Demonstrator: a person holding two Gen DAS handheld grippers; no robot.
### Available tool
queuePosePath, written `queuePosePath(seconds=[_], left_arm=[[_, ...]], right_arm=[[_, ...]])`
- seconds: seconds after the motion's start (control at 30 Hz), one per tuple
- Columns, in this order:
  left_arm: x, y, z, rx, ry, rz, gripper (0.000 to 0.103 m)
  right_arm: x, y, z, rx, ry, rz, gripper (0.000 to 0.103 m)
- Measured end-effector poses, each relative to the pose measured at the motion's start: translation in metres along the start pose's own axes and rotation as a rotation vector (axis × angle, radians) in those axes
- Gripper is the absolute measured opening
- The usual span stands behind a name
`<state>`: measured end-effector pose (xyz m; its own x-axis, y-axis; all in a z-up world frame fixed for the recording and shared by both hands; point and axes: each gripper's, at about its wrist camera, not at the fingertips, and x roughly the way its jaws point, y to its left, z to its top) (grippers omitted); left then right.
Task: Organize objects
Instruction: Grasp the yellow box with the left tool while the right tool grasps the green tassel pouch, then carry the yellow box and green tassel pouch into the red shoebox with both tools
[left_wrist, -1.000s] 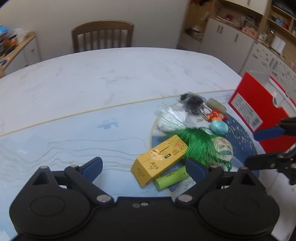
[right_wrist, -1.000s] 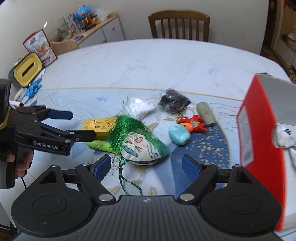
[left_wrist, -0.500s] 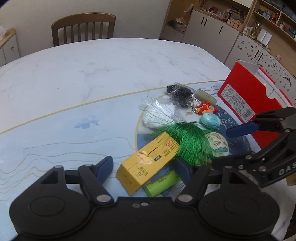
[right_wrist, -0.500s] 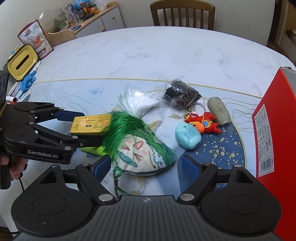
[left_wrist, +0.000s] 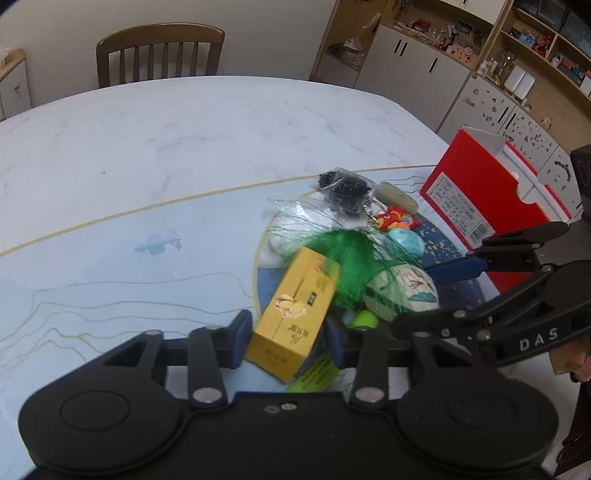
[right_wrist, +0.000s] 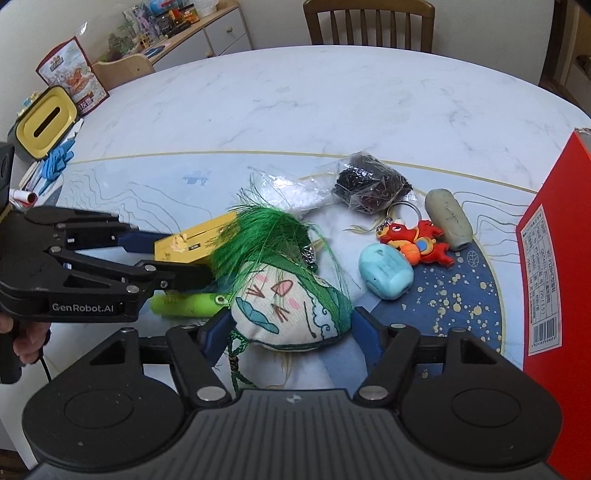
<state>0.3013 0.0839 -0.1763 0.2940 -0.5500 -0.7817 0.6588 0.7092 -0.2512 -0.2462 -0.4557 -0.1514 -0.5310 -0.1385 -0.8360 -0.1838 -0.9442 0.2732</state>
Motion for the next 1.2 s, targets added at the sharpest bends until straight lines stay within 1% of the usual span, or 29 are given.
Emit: queuePosePath(seconds=[0.17,0.3,0.43,0.53,0.9,1.2], left_arm=[[-0.003,-0.007,0.001,0.001,-0.012,0.015,0.029],[-0.010,-0.011,0.002,-0.011,-0.019,0.031,0.029],[-0.018,-0.013,0.003,-0.045,-0.031,0.038,0.028],[-0.023,-0.018,0.003,-0.046,-0.041,0.051,0.028],[-0.048,-0.033,0.003,-0.104,-0.083,0.063,0.028],[-0.069,-0.062,0.013,-0.120,-0.120,0.049,0.028]], right_arm=[[-0.006,0.002,0.000,-0.006,-0.020,-0.005,0.062],[-0.016,0.005,-0.001,-0.010,-0.050,-0.017,0.060],[-0.029,0.004,-0.002,0.006,-0.081,-0.019,0.060],[-0.042,0.004,-0.003,0.016,-0.109,-0.018,0.060],[-0.108,-0.011,-0.009,0.063,-0.220,0.003,0.060],[-0.157,-0.039,-0.023,0.089,-0.259,-0.019,0.060]])
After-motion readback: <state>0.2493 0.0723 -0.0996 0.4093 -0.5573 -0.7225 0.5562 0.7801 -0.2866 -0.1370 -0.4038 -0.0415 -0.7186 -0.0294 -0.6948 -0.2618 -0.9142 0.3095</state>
